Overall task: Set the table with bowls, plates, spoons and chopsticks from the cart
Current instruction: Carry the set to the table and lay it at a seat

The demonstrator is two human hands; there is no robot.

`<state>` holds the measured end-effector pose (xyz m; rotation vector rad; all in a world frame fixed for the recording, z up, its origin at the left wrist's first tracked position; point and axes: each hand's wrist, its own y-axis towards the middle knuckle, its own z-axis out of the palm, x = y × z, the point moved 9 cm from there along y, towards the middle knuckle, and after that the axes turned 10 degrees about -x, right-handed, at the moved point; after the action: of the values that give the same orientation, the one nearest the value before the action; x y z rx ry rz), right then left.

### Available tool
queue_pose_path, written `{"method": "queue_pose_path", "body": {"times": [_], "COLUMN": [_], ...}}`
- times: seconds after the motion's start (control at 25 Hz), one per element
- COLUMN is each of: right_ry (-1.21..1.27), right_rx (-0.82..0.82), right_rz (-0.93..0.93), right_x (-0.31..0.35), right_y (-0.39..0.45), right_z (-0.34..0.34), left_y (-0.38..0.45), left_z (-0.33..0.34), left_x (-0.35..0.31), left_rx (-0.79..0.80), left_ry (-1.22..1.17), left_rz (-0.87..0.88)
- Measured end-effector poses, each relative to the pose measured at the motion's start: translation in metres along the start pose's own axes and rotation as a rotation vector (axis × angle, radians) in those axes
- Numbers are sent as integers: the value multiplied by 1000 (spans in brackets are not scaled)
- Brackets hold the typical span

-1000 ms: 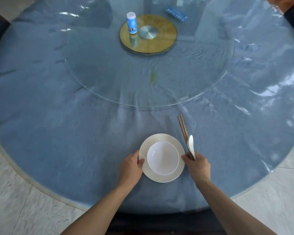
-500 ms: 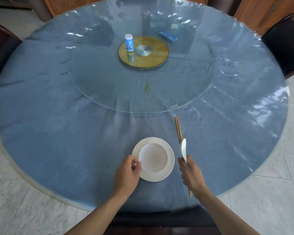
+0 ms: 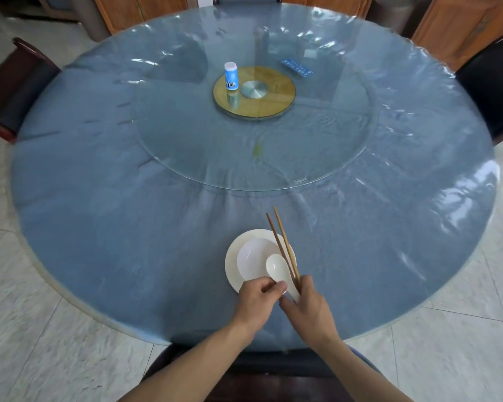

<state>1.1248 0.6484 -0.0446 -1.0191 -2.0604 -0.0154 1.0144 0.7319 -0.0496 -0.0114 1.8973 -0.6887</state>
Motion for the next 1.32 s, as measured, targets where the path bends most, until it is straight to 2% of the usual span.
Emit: {"method": "queue_pose_path", "body": {"times": [0.16,0.28,0.4,0.56,0.72,1.0,1.32], "right_ry": [370,449,530,576,632,574,486], "right_rx": [52,31,-71,-92,-111,-123,-129], "right_rz": [121,172,282,328,405,416,447], "right_x": [-13,-17,-22,-17,-20,-24,-33], "right_y": [0,-1,0,0,2,3,8], "right_z": [-1,-2,0,13,24,38,45], "left_y": [4,6,4,5,8,20,23], "left_z": [-13,-17,-11,-7,-8,-13,-13], "left_x": [15,23,28,37,41,33,34], "left_rx": [-82,-101,-122,-178,-141,-96,-106], "left_ry": [-74,-99,-201,-191,-129,135,181], "left_rz": [-217,-329,-428,-490,-452,-194,-197]}}
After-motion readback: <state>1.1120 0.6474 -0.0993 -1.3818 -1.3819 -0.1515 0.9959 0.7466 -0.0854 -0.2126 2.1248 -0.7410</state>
